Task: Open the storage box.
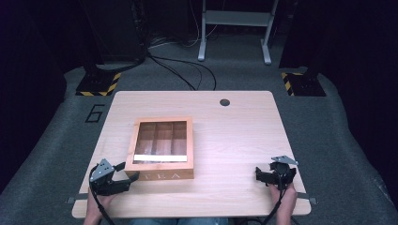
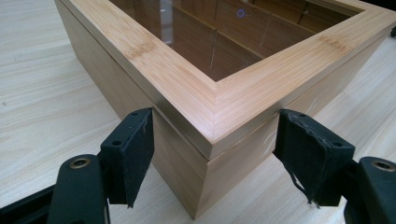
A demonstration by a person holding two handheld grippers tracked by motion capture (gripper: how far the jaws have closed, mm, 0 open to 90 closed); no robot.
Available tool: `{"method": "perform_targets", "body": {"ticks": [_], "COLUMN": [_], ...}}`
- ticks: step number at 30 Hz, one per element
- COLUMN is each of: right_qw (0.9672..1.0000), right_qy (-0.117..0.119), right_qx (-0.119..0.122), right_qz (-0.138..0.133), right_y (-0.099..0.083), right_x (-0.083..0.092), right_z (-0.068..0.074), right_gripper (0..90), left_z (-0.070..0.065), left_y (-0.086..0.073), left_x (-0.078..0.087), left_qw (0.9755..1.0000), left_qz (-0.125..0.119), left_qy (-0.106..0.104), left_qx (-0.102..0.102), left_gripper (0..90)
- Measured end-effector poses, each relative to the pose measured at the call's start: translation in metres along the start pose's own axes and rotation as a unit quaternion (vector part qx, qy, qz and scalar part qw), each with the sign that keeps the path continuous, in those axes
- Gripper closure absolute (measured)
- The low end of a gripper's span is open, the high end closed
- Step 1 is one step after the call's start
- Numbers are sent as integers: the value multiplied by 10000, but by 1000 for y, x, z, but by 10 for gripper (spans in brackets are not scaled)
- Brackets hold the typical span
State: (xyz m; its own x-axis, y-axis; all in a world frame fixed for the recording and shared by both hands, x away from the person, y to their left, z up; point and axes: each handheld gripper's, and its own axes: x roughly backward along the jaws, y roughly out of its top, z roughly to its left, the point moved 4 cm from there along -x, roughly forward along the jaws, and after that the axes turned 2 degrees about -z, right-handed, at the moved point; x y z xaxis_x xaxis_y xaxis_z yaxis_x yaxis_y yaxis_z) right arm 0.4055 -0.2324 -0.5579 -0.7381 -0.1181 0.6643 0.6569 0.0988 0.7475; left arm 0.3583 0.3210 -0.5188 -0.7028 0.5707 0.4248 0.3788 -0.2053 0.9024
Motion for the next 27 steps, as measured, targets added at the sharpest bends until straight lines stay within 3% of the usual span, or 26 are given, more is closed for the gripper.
{"method": "perform_targets", "body": {"ticks": [6, 19, 27], "right_qw": [10000, 10000, 10000], "right_qy": [-3, 0, -2], "right_qx": [-1, -1, 1], "right_qz": [2, 1, 2], "right_y": [0, 0, 0], "right_x": [0, 0, 0], "right_z": [0, 0, 0], "right_gripper": [6, 6, 6], "left_z": [-2, -5, -6], "left_y": [-1, 3, 3], "left_x": [0, 1, 1], "left_qw": [10000, 9993, 9990], "left_qz": [-69, -221, -333], "left_qy": [50, 224, 232], "left_qx": [-3, -211, -178], "left_gripper": [286, 285, 285]}}
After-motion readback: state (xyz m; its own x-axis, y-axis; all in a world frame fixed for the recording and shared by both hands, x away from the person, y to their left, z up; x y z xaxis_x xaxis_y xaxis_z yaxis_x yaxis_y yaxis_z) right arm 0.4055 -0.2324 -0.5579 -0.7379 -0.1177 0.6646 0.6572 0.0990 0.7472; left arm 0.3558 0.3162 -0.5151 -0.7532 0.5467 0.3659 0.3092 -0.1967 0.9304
